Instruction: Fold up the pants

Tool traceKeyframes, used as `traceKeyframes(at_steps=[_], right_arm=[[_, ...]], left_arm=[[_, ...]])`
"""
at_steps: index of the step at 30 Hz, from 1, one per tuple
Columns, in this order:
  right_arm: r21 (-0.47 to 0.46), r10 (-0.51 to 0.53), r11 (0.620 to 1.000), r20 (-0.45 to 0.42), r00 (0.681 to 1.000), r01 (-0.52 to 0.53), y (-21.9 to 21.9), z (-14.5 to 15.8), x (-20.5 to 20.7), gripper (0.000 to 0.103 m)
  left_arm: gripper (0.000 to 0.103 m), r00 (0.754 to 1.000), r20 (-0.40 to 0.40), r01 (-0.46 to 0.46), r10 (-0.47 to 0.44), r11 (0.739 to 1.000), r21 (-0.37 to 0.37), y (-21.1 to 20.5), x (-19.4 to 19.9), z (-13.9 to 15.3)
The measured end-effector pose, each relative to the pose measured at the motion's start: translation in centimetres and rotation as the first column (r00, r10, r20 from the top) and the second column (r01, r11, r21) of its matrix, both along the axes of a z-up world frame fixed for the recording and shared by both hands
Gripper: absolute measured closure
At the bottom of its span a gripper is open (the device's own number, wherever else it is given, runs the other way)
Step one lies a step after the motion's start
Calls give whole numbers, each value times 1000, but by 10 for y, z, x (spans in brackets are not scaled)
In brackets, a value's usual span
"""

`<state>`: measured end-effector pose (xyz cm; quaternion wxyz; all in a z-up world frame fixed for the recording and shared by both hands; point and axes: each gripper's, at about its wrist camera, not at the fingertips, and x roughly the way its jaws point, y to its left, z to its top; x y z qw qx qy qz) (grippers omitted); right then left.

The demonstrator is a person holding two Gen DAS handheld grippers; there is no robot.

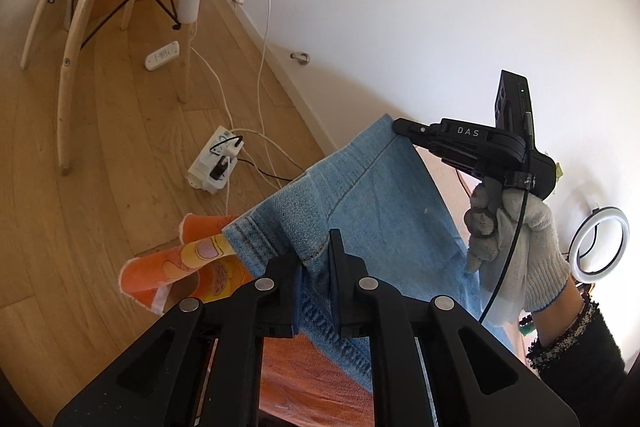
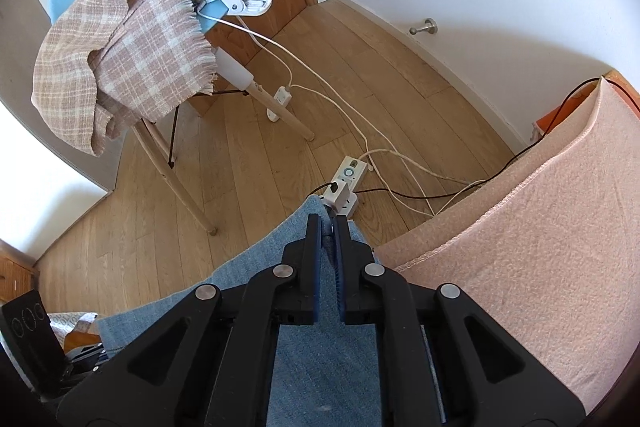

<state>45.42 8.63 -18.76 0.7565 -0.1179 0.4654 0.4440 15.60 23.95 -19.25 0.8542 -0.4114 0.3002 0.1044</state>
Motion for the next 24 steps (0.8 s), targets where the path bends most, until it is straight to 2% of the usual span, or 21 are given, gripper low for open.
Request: traceKeyframes(at_steps=[3,4,5,9,13,18,21,24], right_arm=[[25,-24,999,12,1000,24,-8,17,-8,69],[32,-31,999,19,999,31,-11,23,-12,56],[37,-40,999,25,999,39,-15,29,-15,49],[60,-84,995,45,995,81,-35,55,-31,44],[119,-142,984,53,988,135,-71,85,-57,38],[165,-248,958,72,966,234,-132,116,-97,36],[171,-336,933,99,937,317,-174,132,-118,36],[216,-446,882,101,889,418,-225,144,-136,33]], left_arm=[[84,1000,-21,-16,16,999,38,4,-8,9],[80,1000,-23,-17,19,999,51,6,-11,12],[80,1000,-18,-15,16,998,55,8,-15,14],[72,1000,-11,7,-6,999,34,20,-31,20],[72,1000,-4,31,-31,999,27,27,-39,29],[72,992,27,123,-125,990,66,16,-34,54],[72,980,56,187,-191,980,67,2,-25,68],[63,962,90,255,-259,965,60,-17,-14,82]])
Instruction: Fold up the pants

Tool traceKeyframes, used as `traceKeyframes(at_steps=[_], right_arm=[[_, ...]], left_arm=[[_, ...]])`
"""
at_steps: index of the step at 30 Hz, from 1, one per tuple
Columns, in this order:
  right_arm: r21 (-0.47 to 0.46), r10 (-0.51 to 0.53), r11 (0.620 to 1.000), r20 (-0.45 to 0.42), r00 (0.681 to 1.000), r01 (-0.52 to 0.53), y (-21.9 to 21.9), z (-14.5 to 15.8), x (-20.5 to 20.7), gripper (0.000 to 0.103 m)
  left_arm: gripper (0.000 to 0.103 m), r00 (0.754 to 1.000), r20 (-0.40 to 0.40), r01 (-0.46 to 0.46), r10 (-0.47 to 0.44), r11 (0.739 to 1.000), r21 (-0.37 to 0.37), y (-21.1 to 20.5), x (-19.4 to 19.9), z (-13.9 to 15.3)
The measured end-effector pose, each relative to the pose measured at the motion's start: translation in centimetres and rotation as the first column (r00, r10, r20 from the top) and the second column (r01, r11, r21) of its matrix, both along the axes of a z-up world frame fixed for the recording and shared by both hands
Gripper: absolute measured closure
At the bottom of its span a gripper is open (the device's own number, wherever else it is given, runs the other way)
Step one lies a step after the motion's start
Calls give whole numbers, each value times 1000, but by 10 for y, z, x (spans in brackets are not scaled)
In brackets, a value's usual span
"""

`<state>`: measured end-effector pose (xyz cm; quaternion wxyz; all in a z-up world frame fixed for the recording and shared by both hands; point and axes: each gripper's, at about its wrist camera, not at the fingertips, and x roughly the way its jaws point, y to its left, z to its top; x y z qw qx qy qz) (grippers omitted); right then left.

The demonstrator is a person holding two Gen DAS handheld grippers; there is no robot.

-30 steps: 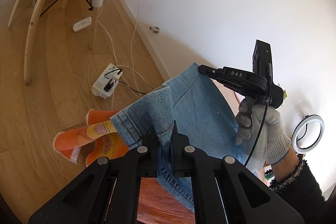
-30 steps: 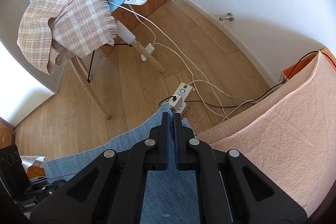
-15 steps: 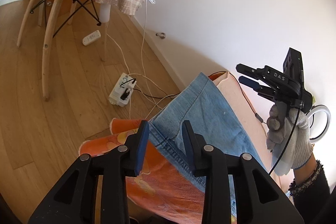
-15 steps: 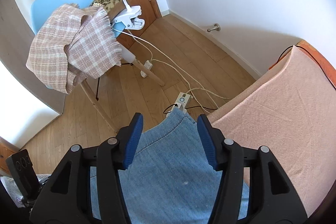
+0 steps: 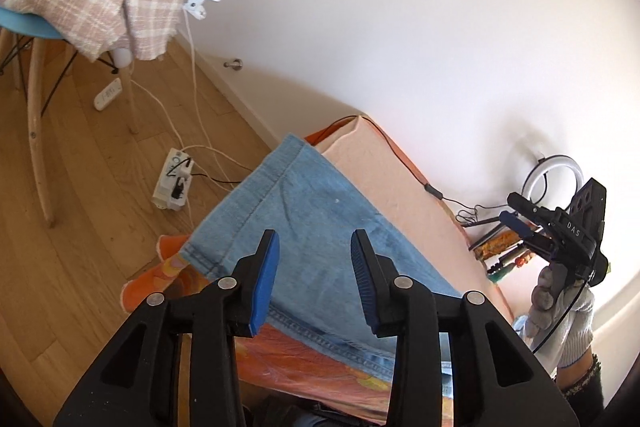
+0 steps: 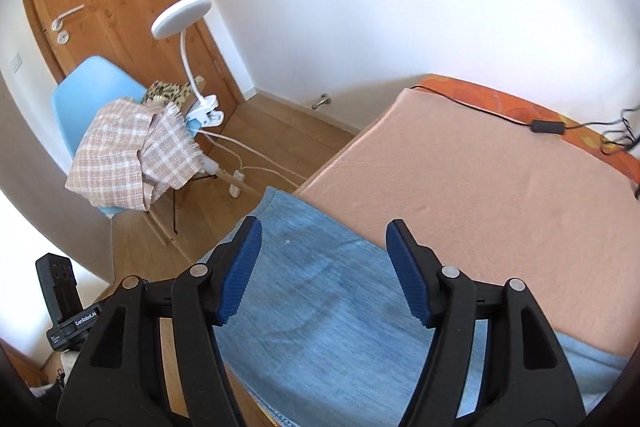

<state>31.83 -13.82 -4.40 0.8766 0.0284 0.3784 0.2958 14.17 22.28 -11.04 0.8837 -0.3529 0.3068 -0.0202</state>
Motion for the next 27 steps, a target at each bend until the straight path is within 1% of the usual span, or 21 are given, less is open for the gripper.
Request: traceKeyframes(at_steps=[1,3,4,5,6,8,10,12,15,17,19,22,25,27], right_arm=[[6,-39,999,6,999,39,-16,3,-7,30],[12,-102,995,22,995,102,-46,9,-21,25],[9,-129,992,27,991,129,-60,11,-28,22],[2,-151,988,36,988,151,-73,14,-36,22],[-4,-173,985,50,984,173,-85,17,-46,21],[-10,-223,975,71,972,224,-108,23,-64,17],[-3,-276,961,77,958,277,-136,26,-82,15],[1,-325,945,76,943,326,-161,25,-99,15],[-33,-410,909,94,907,414,-195,21,-125,15],[-44,-458,885,98,883,464,-221,16,-142,15],[-32,-496,866,81,864,500,-247,11,-157,15],[-16,-563,825,66,824,565,-281,3,-178,15],[-9,-618,785,70,783,620,-316,-4,-199,15],[8,-649,760,55,759,650,-342,-10,-211,15]], left_arm=[[60,1000,13,27,-26,1000,-9,-8,4,4],[58,996,31,83,-83,996,-19,-25,14,12],[55,993,38,114,-113,993,-20,-36,20,16],[53,988,45,147,-146,989,-19,-47,25,20],[51,983,53,179,-178,984,-16,-59,30,24],[49,967,56,248,-247,969,-14,-86,42,28],[46,946,53,322,-321,946,-22,-114,54,32],[46,919,49,393,-392,919,-19,-143,66,36],[46,872,45,488,-487,873,0,-186,80,42],[46,836,36,548,-548,837,6,-217,90,47],[46,799,26,601,-601,799,13,-248,102,53],[46,740,12,672,-673,739,36,-296,111,65],[45,681,-11,731,-732,680,59,-345,121,76],[45,646,-31,762,-763,642,90,-377,126,83]])
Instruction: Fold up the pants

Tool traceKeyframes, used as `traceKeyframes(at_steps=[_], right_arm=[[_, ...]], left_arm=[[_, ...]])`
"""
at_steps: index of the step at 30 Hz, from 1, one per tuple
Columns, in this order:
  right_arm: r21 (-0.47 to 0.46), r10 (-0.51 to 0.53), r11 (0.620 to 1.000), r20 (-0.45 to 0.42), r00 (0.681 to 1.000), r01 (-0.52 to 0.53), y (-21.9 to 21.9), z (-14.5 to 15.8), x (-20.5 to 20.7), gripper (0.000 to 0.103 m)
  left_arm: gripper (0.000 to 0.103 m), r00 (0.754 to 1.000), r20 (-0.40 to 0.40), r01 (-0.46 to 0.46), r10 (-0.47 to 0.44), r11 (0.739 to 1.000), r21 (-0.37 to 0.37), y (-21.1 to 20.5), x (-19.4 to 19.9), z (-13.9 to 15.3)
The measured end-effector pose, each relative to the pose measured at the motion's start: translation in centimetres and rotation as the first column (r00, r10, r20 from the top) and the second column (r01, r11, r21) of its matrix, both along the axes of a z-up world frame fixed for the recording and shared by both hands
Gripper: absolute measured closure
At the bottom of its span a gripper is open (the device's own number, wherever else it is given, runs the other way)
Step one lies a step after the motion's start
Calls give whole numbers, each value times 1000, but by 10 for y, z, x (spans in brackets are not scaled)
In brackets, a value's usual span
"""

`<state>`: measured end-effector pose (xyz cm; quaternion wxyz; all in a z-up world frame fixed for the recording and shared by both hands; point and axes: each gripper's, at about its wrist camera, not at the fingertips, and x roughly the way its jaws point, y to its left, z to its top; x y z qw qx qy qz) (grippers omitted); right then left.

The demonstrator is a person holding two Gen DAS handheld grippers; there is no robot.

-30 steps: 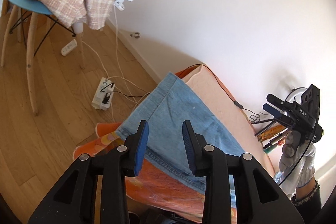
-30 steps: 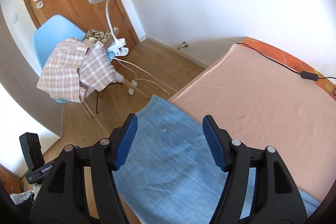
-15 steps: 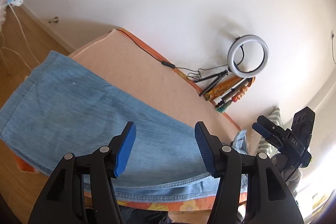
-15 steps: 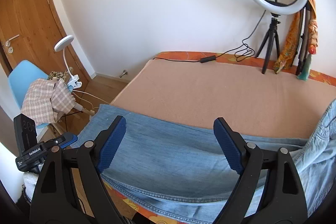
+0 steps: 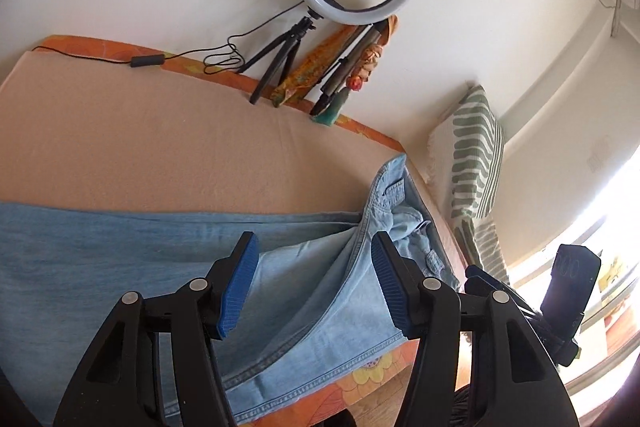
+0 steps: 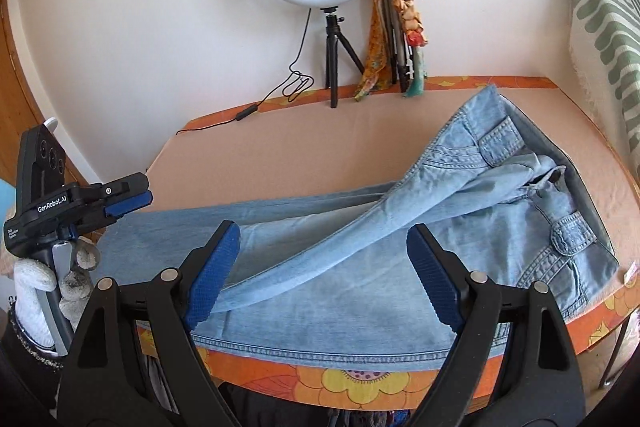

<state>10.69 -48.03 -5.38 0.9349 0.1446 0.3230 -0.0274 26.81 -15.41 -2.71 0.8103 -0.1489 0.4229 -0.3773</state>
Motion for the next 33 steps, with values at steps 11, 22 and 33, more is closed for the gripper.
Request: traceKeyframes(at_steps=[11,22,33], right_arm=[[148,-254,955,-35,966,257,-148,-37,-46,15],[237,-411,879,-61,910,413,-236,-73,-97,15],[278,-465,836,-100,880,473,-268,-91,-118,15]], left_arm=[[45,976,-10,218,-218,966,141,-166,25,3],[40,971,-122,228,-207,955,192,-259,71,-64],[40,965,-169,239,-199,935,261,-301,84,-99]])
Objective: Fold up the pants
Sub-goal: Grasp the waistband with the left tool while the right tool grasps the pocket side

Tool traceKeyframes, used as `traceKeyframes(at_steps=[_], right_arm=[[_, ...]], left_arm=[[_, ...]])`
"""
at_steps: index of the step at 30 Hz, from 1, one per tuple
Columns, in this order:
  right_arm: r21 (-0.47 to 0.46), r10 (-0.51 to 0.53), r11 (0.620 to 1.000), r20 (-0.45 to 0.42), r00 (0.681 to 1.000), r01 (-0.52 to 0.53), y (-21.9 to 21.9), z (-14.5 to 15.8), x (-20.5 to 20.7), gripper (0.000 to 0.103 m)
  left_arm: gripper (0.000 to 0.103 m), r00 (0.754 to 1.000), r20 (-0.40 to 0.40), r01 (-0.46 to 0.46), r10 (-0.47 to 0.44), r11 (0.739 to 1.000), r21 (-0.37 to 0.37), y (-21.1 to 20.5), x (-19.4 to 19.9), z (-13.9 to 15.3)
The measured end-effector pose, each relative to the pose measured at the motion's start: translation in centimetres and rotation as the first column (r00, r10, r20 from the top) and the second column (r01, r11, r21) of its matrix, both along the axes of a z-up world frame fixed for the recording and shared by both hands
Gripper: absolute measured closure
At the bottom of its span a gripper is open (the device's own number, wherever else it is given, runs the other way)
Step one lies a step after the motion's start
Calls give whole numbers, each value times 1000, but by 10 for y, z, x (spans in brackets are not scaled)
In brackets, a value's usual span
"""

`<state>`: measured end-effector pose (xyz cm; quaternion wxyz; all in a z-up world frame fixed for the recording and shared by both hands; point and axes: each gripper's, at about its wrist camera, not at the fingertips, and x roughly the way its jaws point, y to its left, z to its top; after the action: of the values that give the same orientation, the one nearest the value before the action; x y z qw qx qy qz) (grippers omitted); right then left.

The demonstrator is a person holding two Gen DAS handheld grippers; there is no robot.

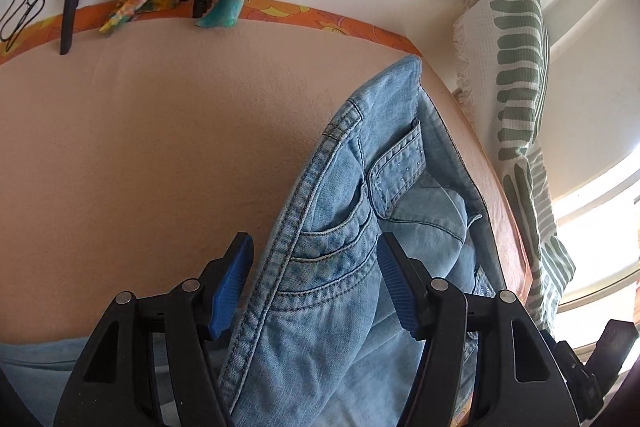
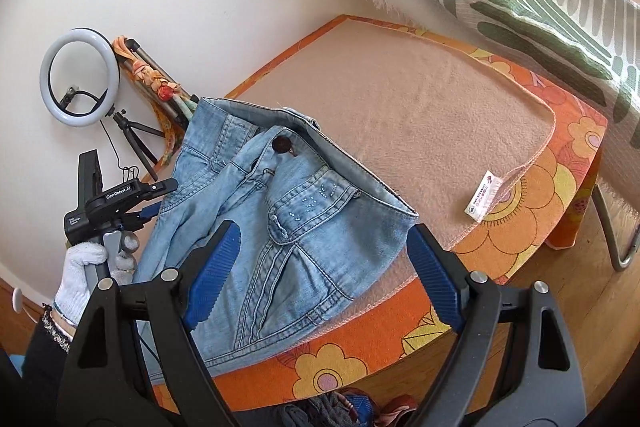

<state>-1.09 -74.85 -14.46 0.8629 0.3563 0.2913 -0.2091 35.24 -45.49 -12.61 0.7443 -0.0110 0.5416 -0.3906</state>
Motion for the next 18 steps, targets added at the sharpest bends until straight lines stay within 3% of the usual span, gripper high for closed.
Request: traceKeyframes(at_steps=[2,7,13,18], right_arm=[[-7,-7,1000,-11,1000,7,-3,-3,-4,15],[1,-37,999,-8,999,38,-13,-5,-14,15],[10,-45,999,-22,999,45,-19,-12,-16,15],[44,-54,998,-3,999,54,-24,-16,-21,15]], left_arm=[[43,1000,17,1,-1,1000,14,-6,-3,-3],[82,998,58,12,-11,1000,-21,-12,-8,-4],[89,978,191,96,-81,993,-71,-15,-39,26],[89,936,298,228,-189,968,-102,-11,-86,56]])
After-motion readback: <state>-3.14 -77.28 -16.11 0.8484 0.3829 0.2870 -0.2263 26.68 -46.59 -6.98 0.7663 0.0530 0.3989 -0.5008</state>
